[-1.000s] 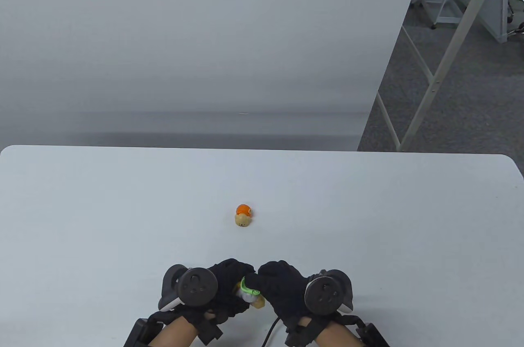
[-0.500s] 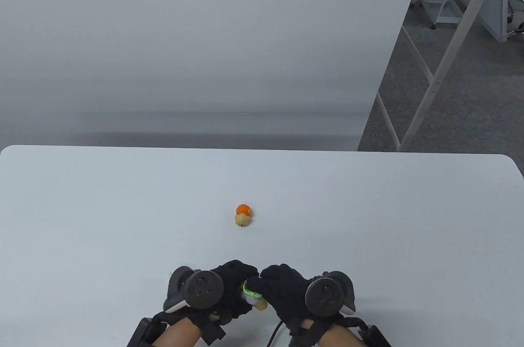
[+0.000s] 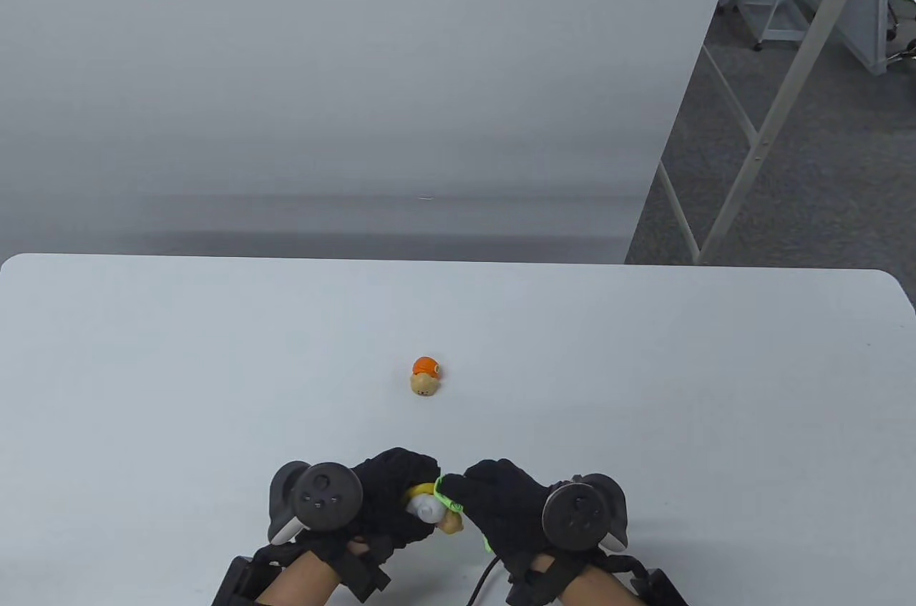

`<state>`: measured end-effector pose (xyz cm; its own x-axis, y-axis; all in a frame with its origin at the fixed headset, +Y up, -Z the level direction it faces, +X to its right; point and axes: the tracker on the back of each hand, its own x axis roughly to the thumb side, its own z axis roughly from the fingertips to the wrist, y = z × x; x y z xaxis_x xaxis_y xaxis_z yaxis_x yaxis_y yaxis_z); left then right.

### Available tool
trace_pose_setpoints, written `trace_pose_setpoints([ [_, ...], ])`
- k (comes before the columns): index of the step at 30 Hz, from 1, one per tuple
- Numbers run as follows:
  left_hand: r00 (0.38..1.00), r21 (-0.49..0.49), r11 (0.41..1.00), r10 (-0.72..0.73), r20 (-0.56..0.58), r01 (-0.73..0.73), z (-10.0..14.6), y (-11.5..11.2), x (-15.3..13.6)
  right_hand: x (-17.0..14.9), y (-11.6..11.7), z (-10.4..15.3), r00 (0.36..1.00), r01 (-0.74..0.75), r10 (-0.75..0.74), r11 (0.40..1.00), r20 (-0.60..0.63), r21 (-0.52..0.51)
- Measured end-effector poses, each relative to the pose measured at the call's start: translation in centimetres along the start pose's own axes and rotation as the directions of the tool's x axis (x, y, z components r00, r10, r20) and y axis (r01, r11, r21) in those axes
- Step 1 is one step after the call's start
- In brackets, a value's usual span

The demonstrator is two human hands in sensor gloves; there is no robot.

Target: Dust the small ornaments

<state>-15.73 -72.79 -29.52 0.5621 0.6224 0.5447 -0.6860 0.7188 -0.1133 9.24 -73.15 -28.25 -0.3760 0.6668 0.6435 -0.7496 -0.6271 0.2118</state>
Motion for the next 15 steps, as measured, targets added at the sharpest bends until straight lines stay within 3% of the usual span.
trace_pose_setpoints([
  [6, 0.987, 0.055, 0.987, 0.157, -0.044, -0.154, 0.3, 0.8, -1.3, -0.3, -0.2, 0.2, 0.998, 0.055, -0.055, 0.998, -0.028, -0.014],
  [8, 0.991, 0.038, 0.991, 0.129, -0.035, -0.128, 0.4, 0.4, -1.1, 0.1, 0.0, 0.1, 0.998, 0.051, -0.051, 0.999, -0.025, 0.006],
  [11, 0.999, -0.074, 0.996, 0.048, -0.003, -0.048, 0.2, -0.5, -0.2, 0.6, 0.3, -0.2, 0.998, 0.065, -0.065, 0.998, -0.018, 0.022],
  [15, 0.995, -0.009, 0.995, 0.100, 0.011, -0.100, 0.1, 0.0, -0.3, 0.6, 0.1, -0.3, 0.998, 0.064, -0.064, 0.998, -0.003, 0.025],
])
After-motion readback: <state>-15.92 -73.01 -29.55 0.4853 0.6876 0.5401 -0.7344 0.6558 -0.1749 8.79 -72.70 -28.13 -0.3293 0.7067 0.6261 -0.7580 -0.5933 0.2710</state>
